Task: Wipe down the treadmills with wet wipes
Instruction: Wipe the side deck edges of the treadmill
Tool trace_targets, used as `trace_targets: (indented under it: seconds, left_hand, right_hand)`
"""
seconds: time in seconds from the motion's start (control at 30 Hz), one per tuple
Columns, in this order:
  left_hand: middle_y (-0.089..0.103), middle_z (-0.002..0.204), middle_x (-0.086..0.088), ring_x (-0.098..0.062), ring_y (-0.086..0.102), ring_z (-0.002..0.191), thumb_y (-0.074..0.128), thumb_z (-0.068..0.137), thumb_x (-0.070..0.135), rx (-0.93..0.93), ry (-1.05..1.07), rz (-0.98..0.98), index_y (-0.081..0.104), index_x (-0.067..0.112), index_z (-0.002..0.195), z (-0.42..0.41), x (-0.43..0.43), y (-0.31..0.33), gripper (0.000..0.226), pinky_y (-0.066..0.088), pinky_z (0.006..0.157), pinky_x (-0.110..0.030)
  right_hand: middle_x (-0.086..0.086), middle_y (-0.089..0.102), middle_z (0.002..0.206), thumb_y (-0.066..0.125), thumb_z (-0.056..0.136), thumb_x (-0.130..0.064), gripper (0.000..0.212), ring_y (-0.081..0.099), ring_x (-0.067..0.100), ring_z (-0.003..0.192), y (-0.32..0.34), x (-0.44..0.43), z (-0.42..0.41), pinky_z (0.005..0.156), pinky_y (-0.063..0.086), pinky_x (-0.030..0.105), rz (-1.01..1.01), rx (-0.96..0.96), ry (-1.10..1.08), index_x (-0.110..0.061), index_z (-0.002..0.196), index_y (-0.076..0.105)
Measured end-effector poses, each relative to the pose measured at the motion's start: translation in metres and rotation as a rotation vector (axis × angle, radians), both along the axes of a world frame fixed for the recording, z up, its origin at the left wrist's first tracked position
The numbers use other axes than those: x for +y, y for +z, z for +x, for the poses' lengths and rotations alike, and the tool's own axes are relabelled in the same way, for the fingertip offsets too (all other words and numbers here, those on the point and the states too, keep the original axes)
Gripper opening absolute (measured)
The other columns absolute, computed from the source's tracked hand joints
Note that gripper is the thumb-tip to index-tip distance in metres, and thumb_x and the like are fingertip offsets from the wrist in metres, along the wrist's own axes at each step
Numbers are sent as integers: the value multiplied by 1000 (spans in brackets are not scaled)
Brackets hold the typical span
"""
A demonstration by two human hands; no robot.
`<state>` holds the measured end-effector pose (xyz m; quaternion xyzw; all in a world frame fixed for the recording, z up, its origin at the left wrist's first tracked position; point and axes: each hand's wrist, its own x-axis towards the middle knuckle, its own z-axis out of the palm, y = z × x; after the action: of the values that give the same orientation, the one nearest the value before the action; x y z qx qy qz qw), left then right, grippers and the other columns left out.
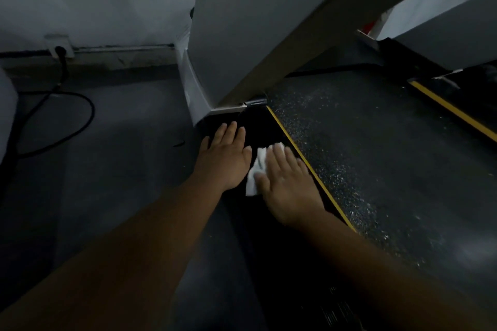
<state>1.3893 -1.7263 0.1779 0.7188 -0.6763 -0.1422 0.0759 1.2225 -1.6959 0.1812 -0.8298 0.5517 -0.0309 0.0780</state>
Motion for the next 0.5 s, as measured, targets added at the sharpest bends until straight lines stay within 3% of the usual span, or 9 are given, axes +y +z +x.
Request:
trace_targets:
  seconds: [0.07, 0.13, 0.23, 0.37, 0.43, 0.5]
  left_hand:
    - [-6, 170, 2, -16, -9, 156, 16, 108, 42, -33, -5, -28, 4, 22, 162, 2, -1, -1, 59, 1, 125, -48]
    - [-2, 171, 0, -18, -5, 156, 17, 108, 41, -75, -12, -67, 7, 20, 162, 2, -2, -2, 59, 2, 125, -47]
    - [-3, 171, -2, -19, -5, 156, 17, 108, 41, -79, -28, -69, 7, 17, 162, 2, -1, -2, 60, 2, 126, -44]
    - [-5, 171, -1, -19, -7, 156, 17, 109, 41, -16, -34, -49, 5, 18, 162, 4, -4, -3, 60, 3, 126, -44]
    - [-5, 171, -2, -20, -8, 156, 17, 109, 41, 0, -30, -54, 5, 17, 162, 4, -4, -3, 60, 4, 125, -44]
    - [-6, 170, -2, -20, -8, 156, 17, 109, 40, 2, -35, -55, 4, 17, 162, 4, -4, -2, 59, 4, 125, -44]
  right_hand:
    - [-4, -11, 167, 2, 101, -58, 72, -14, 11, 153, -2, 27, -17, 121, -7, 29, -13, 11, 78, -20, 161, -2]
    - [0, -5, 169, -2, 96, -60, 78, -8, 14, 155, -4, 17, -21, 122, -2, 31, -13, 26, -8, -18, 162, 2]
    - [10, 1, 169, 13, 106, -49, 67, -2, 23, 155, 2, -19, 3, 123, 2, 40, -1, -7, -192, -11, 161, 6]
    - [6, 6, 169, 8, 102, -50, 69, -4, 22, 155, 0, -2, 4, 123, -2, 40, -50, 15, -24, -15, 161, 15]
    - [14, 23, 164, 13, 97, -50, 71, 14, 33, 152, -1, 5, -13, 122, 13, 45, -169, 91, -38, -15, 155, 33]
    - [16, 44, 144, 26, 97, -43, 59, 39, 37, 133, 2, 12, -17, 108, 34, 43, -228, 197, -22, -13, 142, 50]
